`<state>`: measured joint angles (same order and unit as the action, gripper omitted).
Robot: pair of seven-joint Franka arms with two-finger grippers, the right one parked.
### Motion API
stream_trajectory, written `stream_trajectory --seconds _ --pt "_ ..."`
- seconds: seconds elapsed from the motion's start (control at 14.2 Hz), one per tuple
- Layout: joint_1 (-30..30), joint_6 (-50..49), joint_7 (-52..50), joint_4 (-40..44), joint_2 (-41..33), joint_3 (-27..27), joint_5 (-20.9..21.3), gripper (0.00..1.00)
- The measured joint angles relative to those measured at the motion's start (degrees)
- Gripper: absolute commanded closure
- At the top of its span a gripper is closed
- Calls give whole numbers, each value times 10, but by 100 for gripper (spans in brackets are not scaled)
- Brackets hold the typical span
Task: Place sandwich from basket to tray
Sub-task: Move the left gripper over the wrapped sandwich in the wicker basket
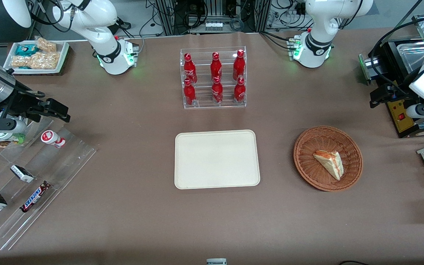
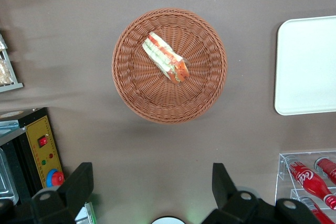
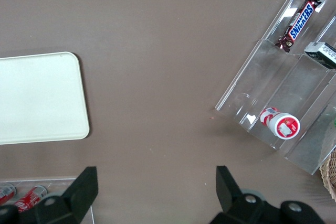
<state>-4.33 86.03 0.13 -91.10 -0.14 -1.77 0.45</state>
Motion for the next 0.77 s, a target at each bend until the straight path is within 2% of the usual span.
stream_trajectory --seconds 0.77 --pt "-2 -3 -1 -2 6 0 0 0"
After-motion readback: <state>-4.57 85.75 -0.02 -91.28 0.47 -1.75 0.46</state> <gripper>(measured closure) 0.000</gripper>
